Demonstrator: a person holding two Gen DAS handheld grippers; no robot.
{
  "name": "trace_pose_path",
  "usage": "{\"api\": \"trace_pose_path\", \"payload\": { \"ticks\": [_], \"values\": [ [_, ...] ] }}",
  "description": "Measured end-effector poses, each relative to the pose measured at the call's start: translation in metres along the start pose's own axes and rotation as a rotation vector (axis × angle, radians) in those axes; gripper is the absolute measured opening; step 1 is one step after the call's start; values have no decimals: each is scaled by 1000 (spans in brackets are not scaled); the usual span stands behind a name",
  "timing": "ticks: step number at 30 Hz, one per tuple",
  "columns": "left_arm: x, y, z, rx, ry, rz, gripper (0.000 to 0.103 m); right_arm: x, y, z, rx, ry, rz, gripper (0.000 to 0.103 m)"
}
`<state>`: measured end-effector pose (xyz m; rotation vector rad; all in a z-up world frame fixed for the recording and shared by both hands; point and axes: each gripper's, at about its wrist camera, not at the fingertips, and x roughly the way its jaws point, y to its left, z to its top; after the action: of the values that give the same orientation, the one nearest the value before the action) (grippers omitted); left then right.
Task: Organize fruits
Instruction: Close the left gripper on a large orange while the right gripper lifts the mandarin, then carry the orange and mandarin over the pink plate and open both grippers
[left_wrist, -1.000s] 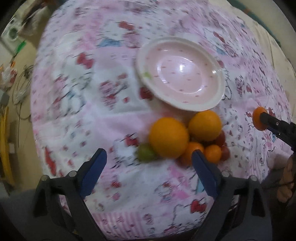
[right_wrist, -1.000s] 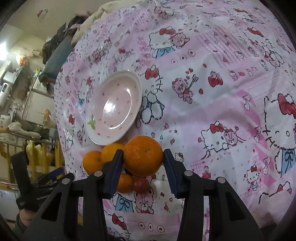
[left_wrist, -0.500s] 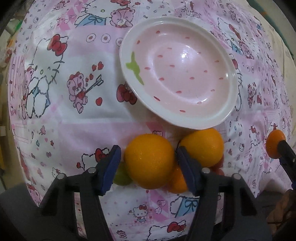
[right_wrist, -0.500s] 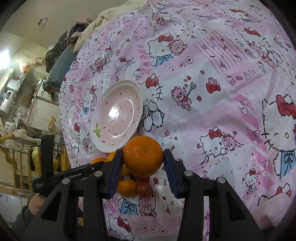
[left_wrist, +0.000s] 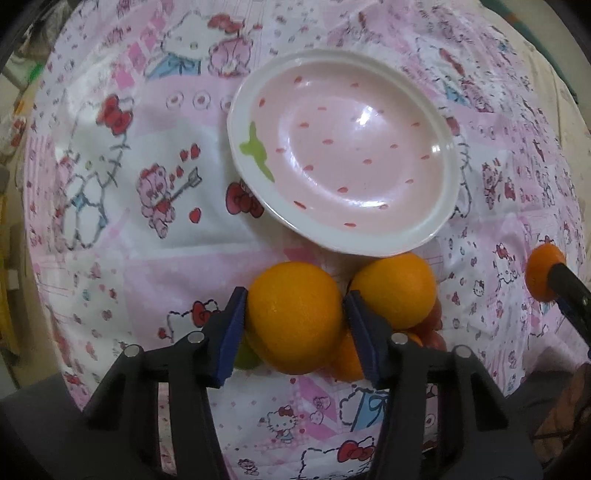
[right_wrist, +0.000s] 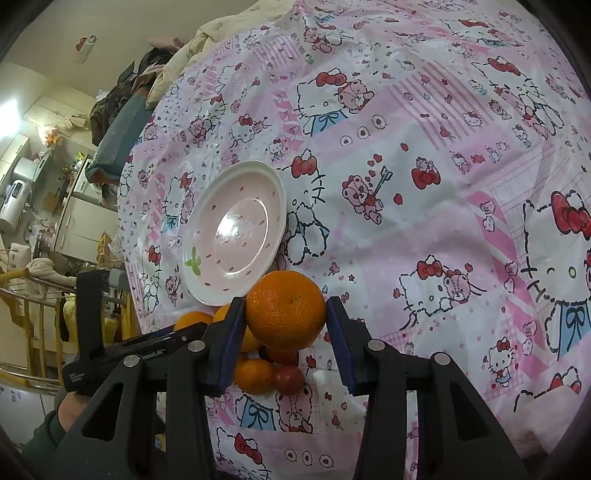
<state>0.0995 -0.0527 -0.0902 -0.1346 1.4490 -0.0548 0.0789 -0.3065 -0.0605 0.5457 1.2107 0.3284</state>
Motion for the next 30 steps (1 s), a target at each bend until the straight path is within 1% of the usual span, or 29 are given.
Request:
{"api": "trace_pose_path", "payload": {
  "ticks": [4, 6, 13, 17, 19, 21, 25, 30],
  "values": [
    [-21, 4, 3, -3, -81, 13, 49, 0, 3, -1, -13, -3, -1, 46],
    [-33, 6, 2, -7, -109, 1, 49, -1, 5, -1, -25, -6, -7, 46],
    [-70, 15, -1, 5, -174, -21, 49, -6, 13, -2, -44, -33, -6, 46],
    [-91, 21, 2, 1, -203, -51, 49, -13, 24, 0, -84, -76, -10, 46],
    [-99, 22, 7, 0, -217, -62, 49, -17, 28, 5, -97, -100, -1, 46],
    [-108, 23, 17, -2, -237, -72, 49, -17, 34, 16, -112, -98, 34, 46],
    [-115, 25, 35, 8, -275, -71, 49, -20, 44, 35, -147, -130, 35, 46],
    [-95, 29, 60, -5, -253, -70, 49, -4, 45, 61, -169, -112, 26, 46]
  ]
}}
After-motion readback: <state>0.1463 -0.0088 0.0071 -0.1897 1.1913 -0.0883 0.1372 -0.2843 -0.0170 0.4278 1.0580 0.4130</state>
